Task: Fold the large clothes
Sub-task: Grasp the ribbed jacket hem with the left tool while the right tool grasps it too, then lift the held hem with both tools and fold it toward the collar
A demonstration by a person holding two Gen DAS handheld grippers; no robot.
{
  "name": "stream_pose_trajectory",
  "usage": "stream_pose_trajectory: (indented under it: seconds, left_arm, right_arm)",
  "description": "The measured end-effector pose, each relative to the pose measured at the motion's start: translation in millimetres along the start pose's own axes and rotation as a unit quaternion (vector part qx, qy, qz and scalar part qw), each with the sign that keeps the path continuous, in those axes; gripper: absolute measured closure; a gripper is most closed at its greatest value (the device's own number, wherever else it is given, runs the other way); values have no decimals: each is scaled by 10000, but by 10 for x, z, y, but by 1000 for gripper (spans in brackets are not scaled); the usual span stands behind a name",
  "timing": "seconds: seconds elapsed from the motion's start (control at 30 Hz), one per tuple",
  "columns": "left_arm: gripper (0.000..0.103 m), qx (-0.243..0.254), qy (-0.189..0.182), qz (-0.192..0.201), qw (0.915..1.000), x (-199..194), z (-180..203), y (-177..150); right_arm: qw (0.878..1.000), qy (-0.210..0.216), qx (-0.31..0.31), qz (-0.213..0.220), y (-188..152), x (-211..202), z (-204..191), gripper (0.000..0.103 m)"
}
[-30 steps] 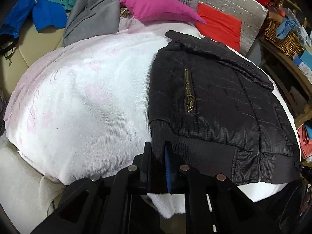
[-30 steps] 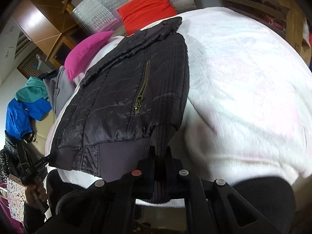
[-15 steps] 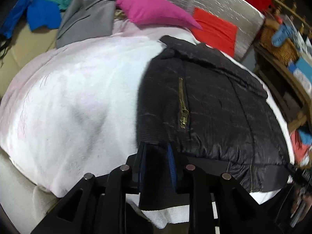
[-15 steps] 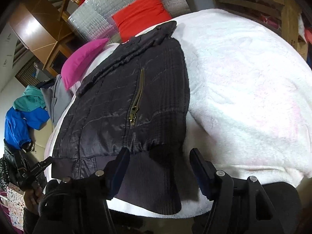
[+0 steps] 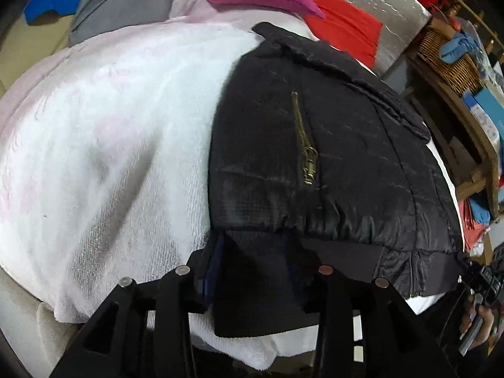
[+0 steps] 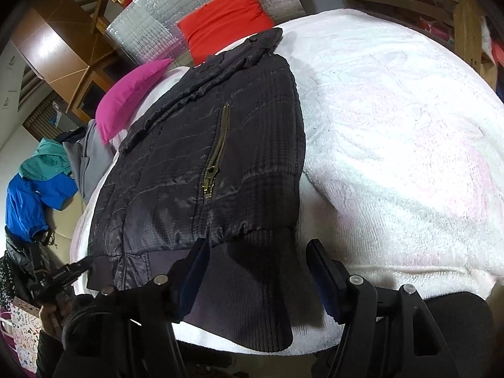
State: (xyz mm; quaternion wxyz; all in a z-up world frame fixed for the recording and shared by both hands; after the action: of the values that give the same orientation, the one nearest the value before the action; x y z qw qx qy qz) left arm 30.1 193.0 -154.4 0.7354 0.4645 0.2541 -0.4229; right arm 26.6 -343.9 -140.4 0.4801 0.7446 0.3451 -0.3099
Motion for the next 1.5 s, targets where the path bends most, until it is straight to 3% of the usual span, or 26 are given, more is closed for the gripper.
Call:
stream_pose_trajectory:
  seconds: [0.03, 0.13, 0.33, 0.5, 0.57, 0.73, 0.87, 1.0, 1.03, 1.07, 1.1, 1.23, 1.4, 1.5]
  left_arm:
    - [53, 28, -28, 47, 10000, -23, 22, 8]
    - [52, 164, 224, 177, 9995, -20, 41, 49]
    - [45, 67, -41, -204, 9998, 115, -7, 64]
    - [45, 76, -198, -24, 9998, 15, 2, 76]
    - [45, 99, -234, -175, 9995, 72, 19, 60]
    - [46, 90, -319, -128, 9994, 107, 37, 76]
    - [47, 76, -303, -330, 9990, 172, -5, 108]
    - [60, 197, -260, -337, 9989, 262, 97, 188]
    - [68, 204, -280, -311, 9989, 267, 84, 174]
    - [73, 228, -317, -273, 9989, 229, 78, 159]
    - [85, 283, -276, -235, 9989, 211, 100, 160]
    - [91, 554, -173, -77, 9983, 60, 180, 111]
    - [91, 647, -299, 126, 9974, -47, 306, 129]
    - [83, 457, -191, -160, 9986, 135, 234, 128]
  right_arm:
    - [10000, -11, 0, 17, 4, -4, 2, 35]
    - [10000, -19, 35, -19, -5, 13, 22, 35]
    - [10000, 3, 22, -7, -14, 21, 14, 35]
    - [10000, 6, -24, 8, -17, 11, 1, 35]
    - [10000, 33, 0, -14, -13, 14, 20, 35]
    - [9999, 123, 39, -40, -12, 5, 29, 35]
    - [9997, 190, 15, -127, -11, 34, 8, 35]
    - [9993, 238, 99, -256, 10, 80, 29, 36]
    - [9993, 235, 80, -263, 19, 81, 24, 45]
    - [9994, 212, 12, -286, 24, 90, 7, 68]
    - [9991, 171, -52, -388, 25, 123, -14, 72]
    - [9988, 156, -203, -424, 15, 128, -60, 90]
    - [9988, 337, -184, -316, 27, -29, -55, 93]
    - [9985, 319, 56, -437, 39, 105, 18, 77]
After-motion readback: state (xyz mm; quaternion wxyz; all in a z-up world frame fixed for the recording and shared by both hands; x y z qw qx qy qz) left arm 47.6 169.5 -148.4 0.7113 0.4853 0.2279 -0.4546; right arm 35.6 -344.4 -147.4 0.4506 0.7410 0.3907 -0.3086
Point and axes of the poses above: each gripper's, at about its wrist camera, not at the fingertips, and x roughly the way its jaws point, z to its right, y to its top, the point moved 1 cm from there along x, roughly the way its jaws point, and after that the axes turned 8 degrees about -y, right-handed, at the moved point
